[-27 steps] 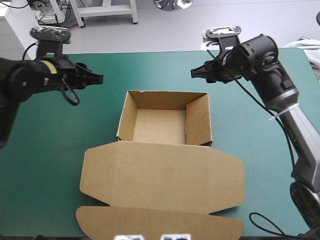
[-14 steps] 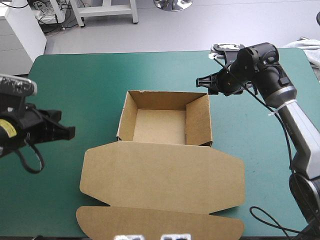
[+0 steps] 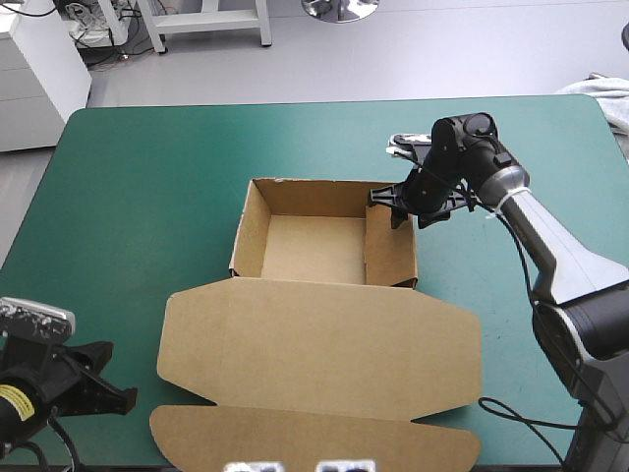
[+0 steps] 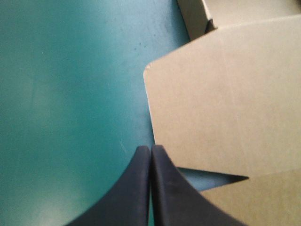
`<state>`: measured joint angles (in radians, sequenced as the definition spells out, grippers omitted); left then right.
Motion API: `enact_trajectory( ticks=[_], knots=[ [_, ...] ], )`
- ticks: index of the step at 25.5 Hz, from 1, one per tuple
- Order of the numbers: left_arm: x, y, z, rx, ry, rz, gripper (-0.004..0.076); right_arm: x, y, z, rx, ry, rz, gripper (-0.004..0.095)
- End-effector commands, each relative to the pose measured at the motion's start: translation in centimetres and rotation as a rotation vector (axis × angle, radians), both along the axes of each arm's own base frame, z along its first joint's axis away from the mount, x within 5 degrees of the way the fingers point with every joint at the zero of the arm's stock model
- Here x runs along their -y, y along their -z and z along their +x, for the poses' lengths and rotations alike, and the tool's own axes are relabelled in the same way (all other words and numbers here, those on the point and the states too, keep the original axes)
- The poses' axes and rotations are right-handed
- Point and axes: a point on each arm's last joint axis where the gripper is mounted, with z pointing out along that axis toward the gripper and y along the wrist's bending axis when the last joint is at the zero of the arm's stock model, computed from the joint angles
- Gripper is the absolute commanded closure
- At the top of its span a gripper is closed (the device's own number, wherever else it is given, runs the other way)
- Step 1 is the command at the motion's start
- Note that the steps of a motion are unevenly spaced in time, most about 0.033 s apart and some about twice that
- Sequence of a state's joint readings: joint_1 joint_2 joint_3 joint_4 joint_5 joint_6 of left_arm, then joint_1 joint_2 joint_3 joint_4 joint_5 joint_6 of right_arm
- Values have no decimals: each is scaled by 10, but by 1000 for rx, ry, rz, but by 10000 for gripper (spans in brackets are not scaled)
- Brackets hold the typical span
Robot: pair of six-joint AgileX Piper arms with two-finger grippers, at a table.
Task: Fold the box
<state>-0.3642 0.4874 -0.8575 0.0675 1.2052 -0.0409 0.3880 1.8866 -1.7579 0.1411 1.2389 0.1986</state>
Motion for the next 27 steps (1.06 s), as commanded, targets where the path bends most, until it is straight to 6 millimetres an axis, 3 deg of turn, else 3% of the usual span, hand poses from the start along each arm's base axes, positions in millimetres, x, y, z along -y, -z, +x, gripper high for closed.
enact_trajectory(
  ticks=[1,5,8,10,16,18,22,23,24,26,27],
  knots=[
    [0,14,-5,38,14,-31,734,1,-9,-1,12,-7,19,453],
    [-4,38,-14,28,13,-22,734,-3,5,4,-32,-9,31,546],
    [-6,49,-19,27,13,-22,734,-6,9,5,-46,-32,44,744],
    [-7,56,-21,23,13,-21,734,-6,9,5,-42,-46,40,932],
    [-7,61,-22,19,13,-21,734,-6,-1,6,-9,-45,48,927],
    [-7,61,-22,21,12,-17,734,-5,-12,7,29,-46,58,927],
    [-7,61,-22,21,12,-17,734,17,-66,12,200,8,95,927],
    [-7,61,-22,21,12,-17,734,34,-86,12,258,48,108,927],
    [-7,61,-22,21,12,-17,734,41,-92,12,278,66,108,927],
    [-7,61,-22,21,12,-17,734,80,-110,9,344,157,55,927],
    [-7,61,-22,21,12,-17,734,89,-114,8,358,178,44,927]
  ],
)
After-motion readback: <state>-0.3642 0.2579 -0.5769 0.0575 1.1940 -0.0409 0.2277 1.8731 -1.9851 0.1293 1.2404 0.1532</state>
